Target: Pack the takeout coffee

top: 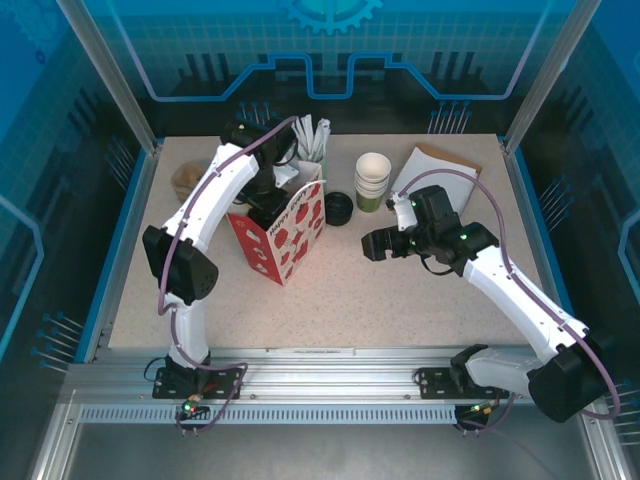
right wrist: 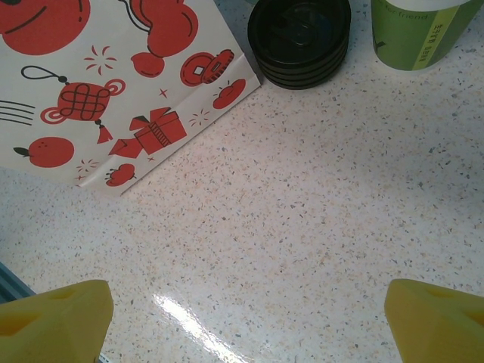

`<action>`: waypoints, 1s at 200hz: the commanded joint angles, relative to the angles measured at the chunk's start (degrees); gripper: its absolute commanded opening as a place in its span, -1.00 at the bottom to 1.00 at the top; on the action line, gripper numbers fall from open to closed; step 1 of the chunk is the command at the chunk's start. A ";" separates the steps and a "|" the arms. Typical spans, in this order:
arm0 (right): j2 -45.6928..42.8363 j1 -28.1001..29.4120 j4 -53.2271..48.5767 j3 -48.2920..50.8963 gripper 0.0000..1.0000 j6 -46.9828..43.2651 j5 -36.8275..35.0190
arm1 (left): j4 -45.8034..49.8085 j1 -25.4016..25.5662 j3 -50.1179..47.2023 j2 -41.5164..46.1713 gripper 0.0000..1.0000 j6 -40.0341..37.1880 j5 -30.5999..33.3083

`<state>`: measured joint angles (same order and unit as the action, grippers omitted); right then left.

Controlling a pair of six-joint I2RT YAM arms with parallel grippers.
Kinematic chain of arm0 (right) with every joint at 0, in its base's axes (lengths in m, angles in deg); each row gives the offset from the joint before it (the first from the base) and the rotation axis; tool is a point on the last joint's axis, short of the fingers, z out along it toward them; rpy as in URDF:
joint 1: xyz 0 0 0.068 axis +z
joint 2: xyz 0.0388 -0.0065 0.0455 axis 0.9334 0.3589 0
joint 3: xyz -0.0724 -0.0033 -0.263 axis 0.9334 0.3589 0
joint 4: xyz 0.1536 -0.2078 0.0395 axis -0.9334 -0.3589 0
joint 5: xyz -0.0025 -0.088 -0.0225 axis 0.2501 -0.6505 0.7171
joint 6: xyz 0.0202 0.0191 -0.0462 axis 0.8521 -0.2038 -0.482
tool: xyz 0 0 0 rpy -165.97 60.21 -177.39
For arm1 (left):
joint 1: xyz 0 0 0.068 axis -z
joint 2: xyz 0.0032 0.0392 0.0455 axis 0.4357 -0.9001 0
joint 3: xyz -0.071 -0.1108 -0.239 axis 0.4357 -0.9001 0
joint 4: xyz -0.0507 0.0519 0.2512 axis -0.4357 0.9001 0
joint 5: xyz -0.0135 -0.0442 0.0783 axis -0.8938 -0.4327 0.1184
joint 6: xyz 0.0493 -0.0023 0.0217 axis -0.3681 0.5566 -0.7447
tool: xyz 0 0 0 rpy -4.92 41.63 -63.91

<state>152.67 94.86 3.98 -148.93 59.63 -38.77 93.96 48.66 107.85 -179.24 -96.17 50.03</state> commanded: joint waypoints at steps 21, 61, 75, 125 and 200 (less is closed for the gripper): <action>0.49 0.98 0.42 0.49 0.88 0.35 -0.35 | -0.80 -1.16 -2.07 -0.22 -0.11 0.49 -1.93; 0.83 1.15 0.38 0.63 0.88 0.32 -0.53 | -3.10 -1.47 -4.21 0.70 -0.11 1.12 -3.58; 1.03 1.15 0.21 0.52 0.88 0.33 -0.61 | -3.59 -1.47 -4.75 1.00 -0.11 1.20 -4.11; 0.76 1.35 0.37 0.96 0.88 0.30 -0.87 | -4.18 -1.49 -6.42 1.78 -0.11 0.59 -3.65; 0.24 1.83 1.06 1.01 0.89 -1.10 0.51 | -5.14 -1.47 -8.11 2.58 -0.11 0.26 -3.79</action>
<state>153.31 95.45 4.15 -148.56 59.56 -38.95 88.69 47.72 100.51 -179.00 -95.78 47.56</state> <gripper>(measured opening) 0.940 0.636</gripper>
